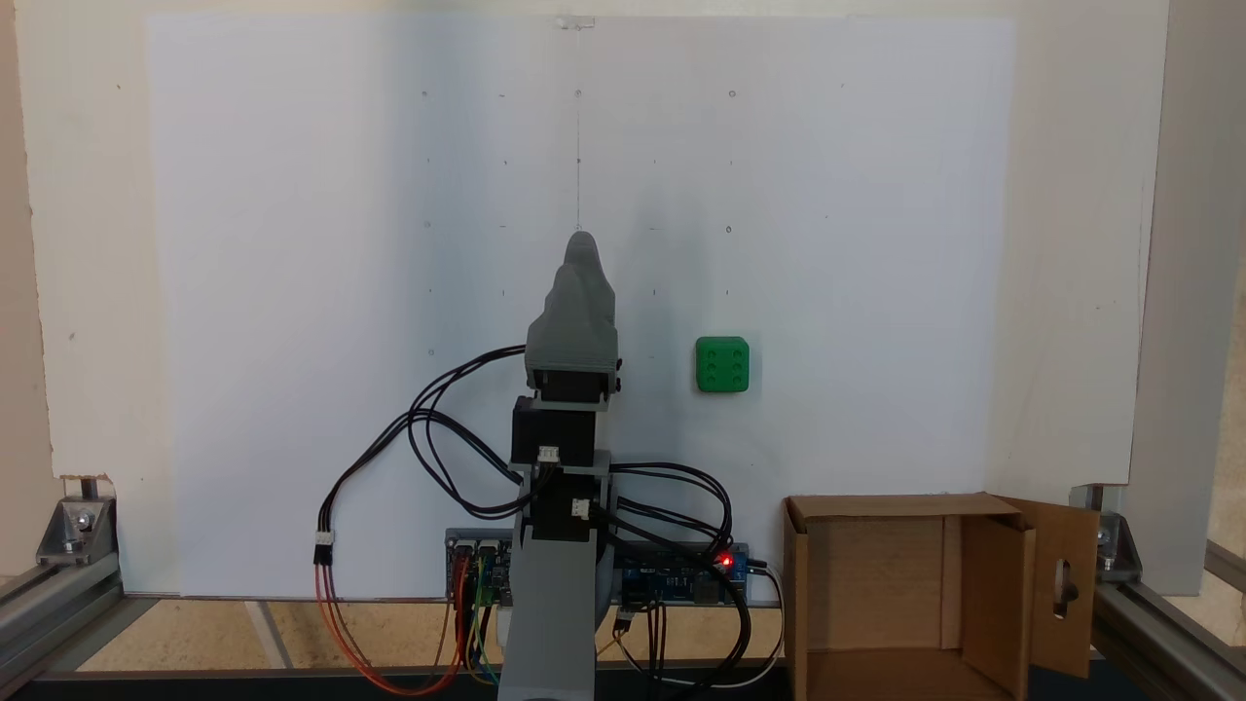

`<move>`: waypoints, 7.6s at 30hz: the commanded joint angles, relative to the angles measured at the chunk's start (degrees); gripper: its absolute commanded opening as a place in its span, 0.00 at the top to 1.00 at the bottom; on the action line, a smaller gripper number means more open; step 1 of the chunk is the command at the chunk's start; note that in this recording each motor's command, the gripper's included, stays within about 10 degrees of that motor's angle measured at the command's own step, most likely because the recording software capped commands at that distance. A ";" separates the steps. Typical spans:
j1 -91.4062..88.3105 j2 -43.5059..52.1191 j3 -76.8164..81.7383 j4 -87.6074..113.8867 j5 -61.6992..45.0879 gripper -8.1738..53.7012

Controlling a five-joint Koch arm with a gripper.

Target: Grasp a green dice and put it in the bin.

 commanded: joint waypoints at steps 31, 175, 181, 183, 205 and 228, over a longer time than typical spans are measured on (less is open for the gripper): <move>-0.97 5.98 2.72 0.79 1.67 0.15; 51.33 -25.05 -66.88 138.34 -58.62 0.06; 51.15 -27.07 -64.07 132.63 -58.54 0.09; 51.24 -27.42 -63.54 131.75 -58.45 0.09; 52.73 -28.74 -62.75 127.97 -53.70 0.09; 52.73 -31.55 -56.51 119.18 -52.47 0.10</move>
